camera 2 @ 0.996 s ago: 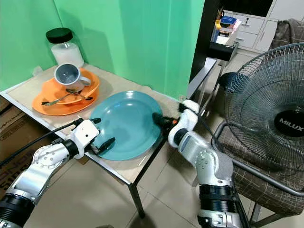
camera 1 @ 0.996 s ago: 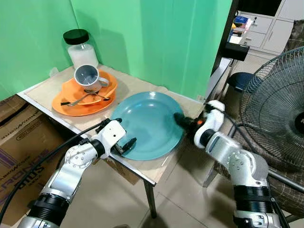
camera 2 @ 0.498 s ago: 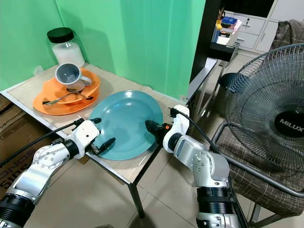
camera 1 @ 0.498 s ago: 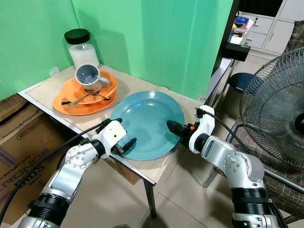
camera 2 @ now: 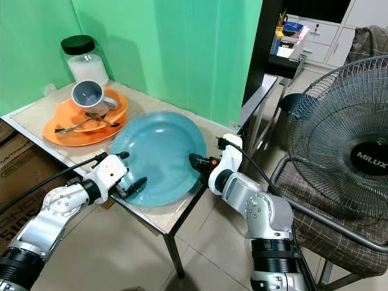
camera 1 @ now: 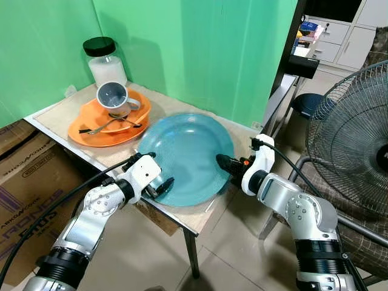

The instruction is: Setting the table

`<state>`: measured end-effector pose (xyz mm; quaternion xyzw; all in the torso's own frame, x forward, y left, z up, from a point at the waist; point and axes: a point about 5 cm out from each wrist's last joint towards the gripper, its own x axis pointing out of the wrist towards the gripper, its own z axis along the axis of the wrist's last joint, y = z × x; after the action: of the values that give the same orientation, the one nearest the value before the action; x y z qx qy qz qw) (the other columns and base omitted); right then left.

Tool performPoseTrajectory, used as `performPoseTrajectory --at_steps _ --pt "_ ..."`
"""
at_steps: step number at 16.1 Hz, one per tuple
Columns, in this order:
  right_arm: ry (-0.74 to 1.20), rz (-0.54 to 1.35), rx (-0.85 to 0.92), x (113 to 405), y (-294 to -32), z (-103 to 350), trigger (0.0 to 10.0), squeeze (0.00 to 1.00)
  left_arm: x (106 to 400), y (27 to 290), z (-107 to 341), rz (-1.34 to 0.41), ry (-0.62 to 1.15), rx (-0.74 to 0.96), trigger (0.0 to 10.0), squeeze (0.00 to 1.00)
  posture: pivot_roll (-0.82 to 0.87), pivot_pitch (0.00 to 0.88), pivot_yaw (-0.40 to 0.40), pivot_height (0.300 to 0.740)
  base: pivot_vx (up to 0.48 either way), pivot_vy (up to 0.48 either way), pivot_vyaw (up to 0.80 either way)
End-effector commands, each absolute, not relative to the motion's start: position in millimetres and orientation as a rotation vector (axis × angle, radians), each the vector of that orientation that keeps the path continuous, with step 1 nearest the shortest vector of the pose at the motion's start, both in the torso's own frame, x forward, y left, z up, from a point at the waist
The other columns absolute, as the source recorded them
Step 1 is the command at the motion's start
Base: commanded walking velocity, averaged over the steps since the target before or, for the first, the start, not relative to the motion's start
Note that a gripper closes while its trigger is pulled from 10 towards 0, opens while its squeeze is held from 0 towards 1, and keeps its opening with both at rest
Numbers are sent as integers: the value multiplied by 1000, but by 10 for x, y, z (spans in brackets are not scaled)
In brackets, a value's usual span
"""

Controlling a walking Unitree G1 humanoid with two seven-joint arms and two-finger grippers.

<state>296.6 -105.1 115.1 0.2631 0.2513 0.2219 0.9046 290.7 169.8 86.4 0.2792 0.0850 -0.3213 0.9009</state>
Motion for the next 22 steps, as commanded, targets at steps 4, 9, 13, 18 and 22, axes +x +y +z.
performPoseTrajectory --at_steps 4,9,13,18,22 --pt "500 436 565 2988 -1079 1171 0 0 3041 1693 1085 -605 82 563 10000 0 28 0 39 740 0 0 0" --pt "355 367 643 2964 -1310 1395 0 0 3221 1587 1948 -538 -199 301 10000 0 15 0 55 740 0 0 0" --pt "157 308 604 2689 -1635 1743 0 0 3154 1467 2195 -523 -253 241 10000 0 -25 0 94 740 0 0 0" --pt "-135 260 375 2261 -1867 2179 10000 0 3060 1452 2207 -440 -246 273 10000 0 -39 0 104 740 0 0 0" --pt "-208 58 212 2223 -1916 2202 10000 0 3046 1396 1912 -379 -117 278 10000 0 -52 0 105 740 0 0 -588"
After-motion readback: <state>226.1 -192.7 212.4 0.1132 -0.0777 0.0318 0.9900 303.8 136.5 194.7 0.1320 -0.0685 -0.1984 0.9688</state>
